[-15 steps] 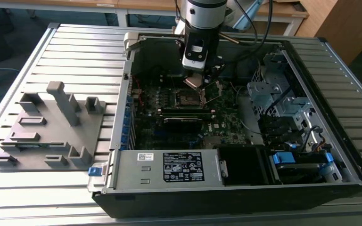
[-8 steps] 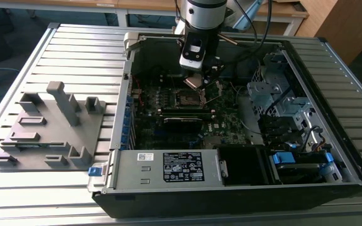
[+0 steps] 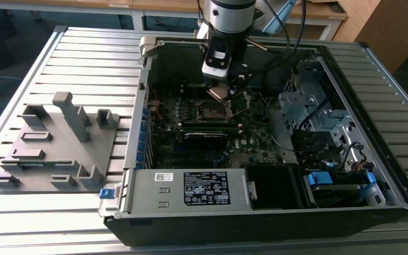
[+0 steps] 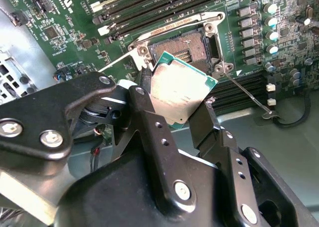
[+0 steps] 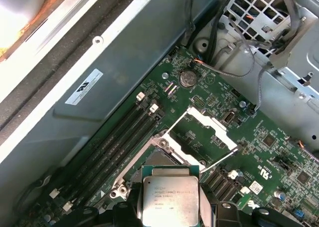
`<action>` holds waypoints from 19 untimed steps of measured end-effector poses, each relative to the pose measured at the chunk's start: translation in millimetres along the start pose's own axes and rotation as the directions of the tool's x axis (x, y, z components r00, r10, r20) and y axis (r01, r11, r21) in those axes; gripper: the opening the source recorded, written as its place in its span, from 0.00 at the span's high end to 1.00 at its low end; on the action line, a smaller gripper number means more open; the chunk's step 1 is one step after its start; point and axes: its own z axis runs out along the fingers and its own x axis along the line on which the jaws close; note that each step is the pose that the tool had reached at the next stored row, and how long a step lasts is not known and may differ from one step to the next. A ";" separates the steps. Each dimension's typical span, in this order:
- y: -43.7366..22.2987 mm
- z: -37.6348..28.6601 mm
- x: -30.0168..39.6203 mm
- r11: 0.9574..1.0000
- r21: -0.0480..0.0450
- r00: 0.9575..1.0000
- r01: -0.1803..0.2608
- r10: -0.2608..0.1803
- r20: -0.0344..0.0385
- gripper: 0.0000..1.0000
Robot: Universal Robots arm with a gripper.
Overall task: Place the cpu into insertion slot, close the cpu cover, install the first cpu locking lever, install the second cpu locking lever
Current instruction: 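Place the cpu into insertion slot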
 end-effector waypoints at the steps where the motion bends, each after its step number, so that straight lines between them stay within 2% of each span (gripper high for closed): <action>1: 0.0 0.1 0.0 1.000 0.000 1.000 -0.009 0.009 0.001 0.46; 4: -0.1 0.4 0.0 0.999 0.000 0.999 -0.039 0.039 0.003 0.46; 13: 0.0 0.5 0.0 0.999 0.000 0.999 -0.043 0.043 0.004 0.46; 17: -0.1 1.0 0.0 0.997 0.000 0.996 -0.083 0.083 0.008 0.46; 19: -0.1 1.0 0.0 0.996 0.000 0.996 -0.089 0.089 0.008 0.46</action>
